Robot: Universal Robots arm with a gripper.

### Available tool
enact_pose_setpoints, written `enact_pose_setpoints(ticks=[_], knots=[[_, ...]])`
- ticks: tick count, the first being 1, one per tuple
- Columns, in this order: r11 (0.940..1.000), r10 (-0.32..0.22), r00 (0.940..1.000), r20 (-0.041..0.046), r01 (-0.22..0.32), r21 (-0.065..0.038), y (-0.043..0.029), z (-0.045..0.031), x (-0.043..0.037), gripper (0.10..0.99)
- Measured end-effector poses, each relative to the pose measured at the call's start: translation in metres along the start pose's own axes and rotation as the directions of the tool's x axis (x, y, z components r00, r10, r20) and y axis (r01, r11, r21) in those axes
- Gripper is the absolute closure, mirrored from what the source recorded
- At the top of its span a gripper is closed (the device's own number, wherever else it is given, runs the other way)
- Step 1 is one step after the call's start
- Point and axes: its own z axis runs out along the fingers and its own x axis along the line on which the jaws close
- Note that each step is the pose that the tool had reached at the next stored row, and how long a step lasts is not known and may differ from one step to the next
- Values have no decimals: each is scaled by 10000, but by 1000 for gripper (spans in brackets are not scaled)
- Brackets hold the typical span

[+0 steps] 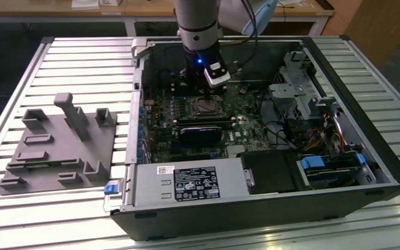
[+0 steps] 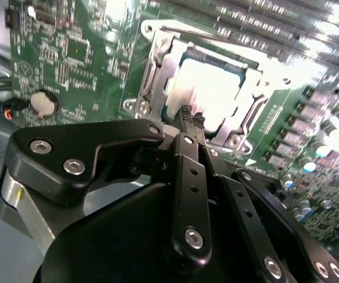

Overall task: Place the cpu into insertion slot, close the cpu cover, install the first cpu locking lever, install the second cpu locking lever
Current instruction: 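Install the first cpu locking lever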

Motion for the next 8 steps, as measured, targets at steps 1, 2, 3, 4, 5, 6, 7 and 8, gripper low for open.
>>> enact_pose_setpoints(ticks=[1, 2, 3, 4, 5, 6, 7, 8], knots=[[10000, -2, 10000, 4, 2, 12, -19, 0, -5, 980], [10000, -4, 10000, 6, 4, 24, -39, -1, -9, 980], [10000, -7, 10000, 8, 6, 38, -59, -2, -14, 980], [10000, -9, 10000, 10, 9, 49, -79, -3, -19, 980], [10000, -11, 10000, 14, 11, 61, -99, -3, -23, 980], [10000, -13, 10000, 17, 13, 74, -118, -4, -28, 980], [10000, -15, 10000, 19, 15, 85, -137, -4, -32, 980], [10000, -16, 10000, 19, 15, 90, -156, -4, -37, 980]])
